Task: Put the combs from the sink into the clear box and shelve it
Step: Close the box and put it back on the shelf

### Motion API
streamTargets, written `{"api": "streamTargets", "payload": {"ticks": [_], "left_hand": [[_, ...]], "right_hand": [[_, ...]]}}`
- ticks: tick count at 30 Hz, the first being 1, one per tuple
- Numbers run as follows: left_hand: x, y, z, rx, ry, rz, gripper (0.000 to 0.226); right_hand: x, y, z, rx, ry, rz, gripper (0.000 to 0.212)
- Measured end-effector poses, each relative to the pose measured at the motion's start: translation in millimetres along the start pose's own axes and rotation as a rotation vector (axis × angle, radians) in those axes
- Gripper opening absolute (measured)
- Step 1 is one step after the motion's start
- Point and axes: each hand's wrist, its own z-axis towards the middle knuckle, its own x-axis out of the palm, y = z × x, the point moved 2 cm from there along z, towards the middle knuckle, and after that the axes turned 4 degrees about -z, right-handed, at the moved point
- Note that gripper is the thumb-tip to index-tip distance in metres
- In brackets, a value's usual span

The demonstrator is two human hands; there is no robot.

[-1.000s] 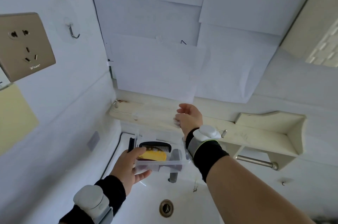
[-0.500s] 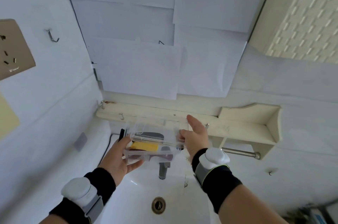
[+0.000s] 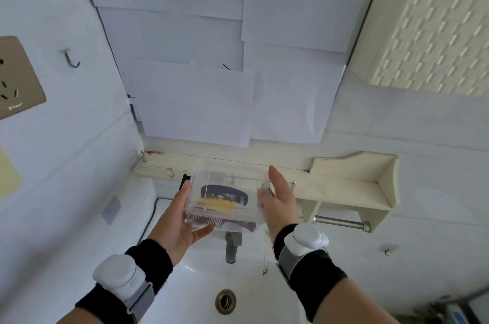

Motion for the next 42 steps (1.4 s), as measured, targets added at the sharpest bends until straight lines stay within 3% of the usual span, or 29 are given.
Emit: {"api": "streamTargets", "payload": {"ticks": [9,14,17,20,22,24,26,28,34,40,42], "left_hand": [[1.9,-4.7,-2.7,-0.036,0.063,0.080,0.053],[1.0,-6.5,0.7,0.037,-0.060,0.064,0.023],[-0.5,-8.1,1.9,0.048,-0.104,0.031,0.020],[2.6,-12.3,1.7,0.066,-0.120,0.019,0.018],[7.5,-16.0,0.3,0.076,-0.114,0.013,0.019],[10.7,-20.4,0.8,0.089,-0.102,0.022,0.021],[13.6,-24.3,1.7,0.094,-0.110,0.053,0.023],[16.6,-27.9,4.3,0.105,-0.124,0.107,0.025],[24.4,-35.3,8.7,0.230,-0.134,0.287,0.041],[26.5,-27.9,2.9,0.243,-0.040,0.304,0.058],[28.6,-27.6,2.5,0.252,-0.031,0.262,0.058]], "right_hand": [[3.9,-6.6,4.6,0.067,-0.024,-0.045,0.052],[12.6,-6.6,1.6,0.056,-0.051,-0.023,0.050],[16.0,0.4,3.0,0.026,-0.074,-0.024,0.050],[17.2,7.6,4.8,0.075,-0.091,0.022,0.064],[19.5,8.3,7.5,0.212,-0.093,0.125,0.074],[22.2,7.4,11.7,0.345,-0.073,0.297,0.059],[23.8,10.2,12.3,0.376,-0.062,0.390,0.024],[25.6,11.2,11.6,0.348,-0.079,0.373,0.011],[24.8,21.6,3.9,0.181,-0.167,0.291,0.003],[18.5,25.2,4.1,0.106,-0.201,0.276,0.029],[18.1,28.2,2.1,0.092,-0.217,0.292,0.028]]}}
